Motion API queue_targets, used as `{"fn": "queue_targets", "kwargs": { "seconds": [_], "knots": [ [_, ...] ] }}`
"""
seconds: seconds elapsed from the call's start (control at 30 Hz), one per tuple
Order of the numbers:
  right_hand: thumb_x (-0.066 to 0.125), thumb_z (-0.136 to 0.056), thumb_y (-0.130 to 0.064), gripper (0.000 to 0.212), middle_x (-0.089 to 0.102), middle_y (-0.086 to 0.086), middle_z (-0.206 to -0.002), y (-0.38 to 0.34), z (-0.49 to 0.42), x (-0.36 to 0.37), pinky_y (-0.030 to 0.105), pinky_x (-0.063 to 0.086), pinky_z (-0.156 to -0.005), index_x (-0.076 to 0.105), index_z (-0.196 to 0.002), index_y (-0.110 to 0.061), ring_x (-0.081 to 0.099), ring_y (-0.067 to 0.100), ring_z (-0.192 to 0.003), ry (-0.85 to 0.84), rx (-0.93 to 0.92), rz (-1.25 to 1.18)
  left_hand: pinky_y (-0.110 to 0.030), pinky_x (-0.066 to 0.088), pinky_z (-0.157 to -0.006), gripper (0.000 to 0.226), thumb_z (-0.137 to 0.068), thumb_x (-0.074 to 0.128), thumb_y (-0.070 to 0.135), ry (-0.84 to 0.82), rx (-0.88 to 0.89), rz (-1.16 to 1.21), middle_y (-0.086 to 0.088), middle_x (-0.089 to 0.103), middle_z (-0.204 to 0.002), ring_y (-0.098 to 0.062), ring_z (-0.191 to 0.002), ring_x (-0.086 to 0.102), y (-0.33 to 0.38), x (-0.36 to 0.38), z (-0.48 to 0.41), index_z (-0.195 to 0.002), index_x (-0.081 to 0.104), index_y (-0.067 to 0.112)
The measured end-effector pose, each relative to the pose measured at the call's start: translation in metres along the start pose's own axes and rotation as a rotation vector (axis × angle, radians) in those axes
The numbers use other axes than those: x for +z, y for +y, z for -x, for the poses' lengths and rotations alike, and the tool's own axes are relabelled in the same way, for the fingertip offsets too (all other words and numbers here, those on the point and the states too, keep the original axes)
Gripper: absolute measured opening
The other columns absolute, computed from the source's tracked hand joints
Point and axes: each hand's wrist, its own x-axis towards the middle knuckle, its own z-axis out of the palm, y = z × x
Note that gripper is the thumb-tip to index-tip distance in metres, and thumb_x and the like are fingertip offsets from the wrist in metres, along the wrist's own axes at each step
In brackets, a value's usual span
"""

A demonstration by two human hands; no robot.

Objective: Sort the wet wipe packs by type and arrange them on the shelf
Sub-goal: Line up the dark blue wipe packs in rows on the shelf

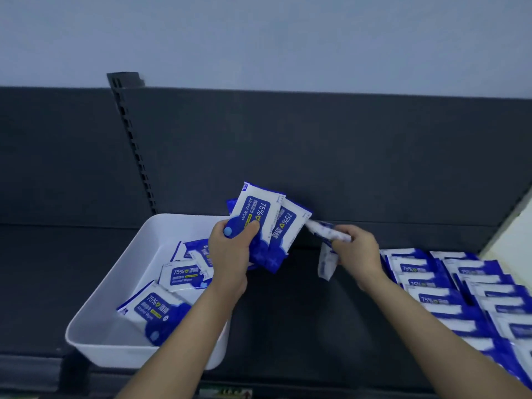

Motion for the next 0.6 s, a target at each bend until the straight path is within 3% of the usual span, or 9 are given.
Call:
{"fn": "queue_targets", "kwargs": {
  "seconds": [0.1,0.23,0.33,0.4,0.47,0.53,0.6],
  "knots": [
    [0.057,-0.077,0.000,0.030,0.067,0.001,-0.082,0.024,-0.003,-0.009,0.019,0.041,-0.060,0.068,-0.102,-0.013,0.061,0.017,-0.078,-0.037,-0.123,0.242,-0.034,0.058,-0.069,0.028,-0.079,0.077,0.017,0.008,-0.017,-0.026,-0.003,0.071,-0.099,-0.019,-0.088,0.070,-0.016,0.018,0.002,-0.101,0.060,0.012],
    [0.062,-0.074,0.002,0.030,0.071,0.008,-0.087,0.065,-0.003,-0.010,0.025,0.043,-0.063,0.069,-0.101,-0.010,0.066,0.026,-0.077,-0.143,-0.378,0.543,-0.030,0.057,-0.064,0.031,-0.079,0.076,0.014,0.011,-0.062,-0.038,-0.003,0.072,-0.098,-0.018,-0.085,0.071,-0.037,0.036,0.006,-0.106,0.061,0.010],
    [0.060,-0.075,-0.002,0.034,0.066,0.006,-0.101,0.090,-0.003,-0.010,0.027,0.045,-0.066,0.067,-0.106,-0.015,0.065,0.026,-0.091,-0.350,-0.481,0.737,-0.029,0.057,-0.061,0.028,-0.080,0.076,0.011,0.016,-0.110,-0.038,-0.004,0.073,-0.095,-0.018,-0.081,0.072,-0.055,0.044,0.008,-0.103,0.060,0.010],
    [0.058,-0.082,-0.013,0.043,0.057,0.005,-0.119,0.094,-0.009,-0.010,0.029,0.046,-0.082,0.058,-0.125,-0.018,0.053,0.022,-0.113,-0.603,-0.381,0.775,-0.030,0.057,-0.060,0.025,-0.080,0.075,0.009,0.019,-0.121,-0.047,-0.007,0.072,-0.095,-0.019,-0.079,0.071,-0.066,0.048,0.009,-0.099,0.060,0.010],
    [0.064,-0.084,-0.028,0.047,0.053,0.005,-0.126,0.087,-0.016,-0.010,0.029,0.042,-0.096,0.056,-0.129,-0.019,0.045,0.018,-0.121,-0.800,-0.223,0.664,-0.039,0.059,-0.068,0.025,-0.079,0.076,0.008,0.019,-0.146,-0.042,-0.010,0.072,-0.097,-0.024,-0.083,0.071,-0.076,0.052,0.010,-0.097,0.059,0.010],
    [0.065,-0.085,-0.035,0.033,0.064,0.003,-0.113,0.079,-0.020,-0.010,0.037,0.046,-0.097,0.067,-0.111,-0.016,0.057,0.014,-0.108,-0.663,-0.148,0.341,-0.048,0.059,-0.077,0.026,-0.079,0.076,0.008,0.002,-0.178,-0.027,-0.012,0.072,-0.098,-0.029,-0.085,0.071,-0.085,0.056,0.011,-0.098,0.058,0.010],
    [0.063,-0.086,-0.040,0.034,0.072,0.006,-0.097,0.073,-0.026,-0.011,0.045,0.051,-0.093,0.070,-0.097,-0.008,0.066,0.016,-0.096,-0.537,0.057,-0.044,-0.049,0.058,-0.078,0.026,-0.079,0.076,0.007,-0.017,-0.199,-0.004,-0.013,0.072,-0.099,-0.030,-0.086,0.071,-0.093,0.061,0.014,-0.097,0.058,0.011]
  ]
}}
